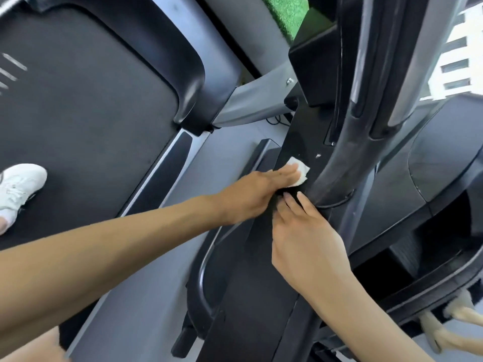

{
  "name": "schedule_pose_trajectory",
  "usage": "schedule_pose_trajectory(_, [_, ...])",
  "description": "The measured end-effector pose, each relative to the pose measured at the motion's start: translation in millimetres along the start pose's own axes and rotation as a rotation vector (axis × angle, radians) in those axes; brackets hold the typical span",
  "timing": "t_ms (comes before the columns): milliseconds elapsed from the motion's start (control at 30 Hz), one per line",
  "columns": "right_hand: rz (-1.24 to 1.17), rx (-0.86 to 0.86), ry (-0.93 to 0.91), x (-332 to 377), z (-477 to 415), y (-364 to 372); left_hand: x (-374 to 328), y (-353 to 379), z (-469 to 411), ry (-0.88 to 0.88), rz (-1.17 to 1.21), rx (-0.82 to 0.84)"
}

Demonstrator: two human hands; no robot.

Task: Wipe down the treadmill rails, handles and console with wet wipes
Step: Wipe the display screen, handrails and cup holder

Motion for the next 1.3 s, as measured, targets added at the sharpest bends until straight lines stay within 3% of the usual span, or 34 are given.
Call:
schedule_pose_trajectory(133, [-0.018,-0.026,0.003,0.7,1.5,-2.1,16.9,-18.3,-32.7,-0.18,-0.011,-0.058])
schedule_pose_trajectory(333, [-0.021,0.03,0.023,0.5,-1.0,-0.7,-3.0,12.4,21.1,0.019,0.135,0.047])
schedule_pose_trajectory(500, [0.024,0.023,0.011,-0.8,0.7,0.1,11.2,-8.5,-35.5,-0.181,0.257,-0.084])
schedule_pose_trajectory(600, [0.085,0.137,-0.026,2.6,2.6,-1.4,-22.7,-3.9,-38.1,-0.066,0.29,-0.053])
schedule_pose_trajectory(667, [0.051,0.057,-0.045,3.6,4.1,-4.7,-32.6,7.8,-27.5,0.038,0.303,0.045])
schedule_pose_trajectory(700, [0.077,0.118,-0.011,1.8,4.8,-2.4,-24.5,6.1,-28.5,0.029,0.318,0.055])
schedule_pose_trajectory(800, [0.028,0.093,0.022,-1.4,4.4,2.1,5.9,-7.9,-40.8,-0.109,0.354,-0.036])
schedule_pose_trajectory(967, [0.059,0.143,0.014,1.0,1.6,-1.9,-26.8,13.9,-27.3,0.039,0.385,0.113])
schedule_pose_trajectory(1033, [0.034,0.06,0.064,-4.3,2.7,-0.6,-5.5,3.0,-32.7,-0.07,0.474,0.059])
schedule_pose_trajectory(1133, [-0.003,-0.043,0.028,-1.9,3.7,2.5,9.5,-7.9,-31.0,-0.145,0.285,-0.067])
schedule_pose_trajectory(1233, [-0.045,-0.046,0.036,-1.2,2.7,-1.9,-10.3,9.4,-19.7,-0.061,0.254,0.042])
schedule_pose_trajectory(1300, [-0.029,-0.062,0.051,-4.0,2.8,0.0,-8.3,8.2,-26.4,-0.063,0.227,0.022])
Point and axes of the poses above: each hand's wrist, its own z-axis away from the middle knuckle, its own y-axis out of the palm, x = y × z, the point moved 7 cm from there along -z, towards the middle knuckle, and after that the axes turned 4 degrees about -y, right-handed, at the moved point
